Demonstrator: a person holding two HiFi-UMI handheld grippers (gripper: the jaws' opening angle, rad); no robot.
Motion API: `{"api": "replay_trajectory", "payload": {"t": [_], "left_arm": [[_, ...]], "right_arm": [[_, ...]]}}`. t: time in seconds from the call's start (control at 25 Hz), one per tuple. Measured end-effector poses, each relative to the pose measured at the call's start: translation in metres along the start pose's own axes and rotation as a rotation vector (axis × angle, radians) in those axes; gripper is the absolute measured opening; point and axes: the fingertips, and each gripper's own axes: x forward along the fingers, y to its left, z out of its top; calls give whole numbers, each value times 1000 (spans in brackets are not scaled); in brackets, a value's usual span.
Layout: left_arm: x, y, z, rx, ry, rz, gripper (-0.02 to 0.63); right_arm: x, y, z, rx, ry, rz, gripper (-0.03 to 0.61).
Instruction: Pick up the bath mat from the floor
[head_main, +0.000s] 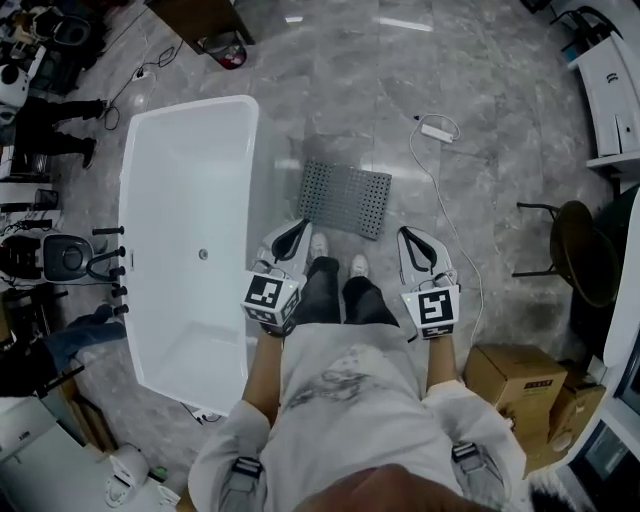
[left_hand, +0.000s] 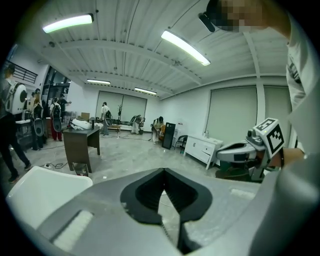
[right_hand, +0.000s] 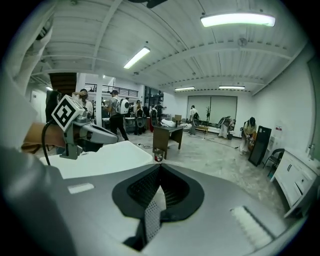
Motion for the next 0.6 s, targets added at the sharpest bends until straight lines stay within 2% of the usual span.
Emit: {"api": "replay_trajectory", "payload": {"t": [0.6], "left_arm": [[60, 87, -57, -17, 132, -130, 2]], "right_arm": [[93, 12, -37, 87, 112, -122, 2]]}}
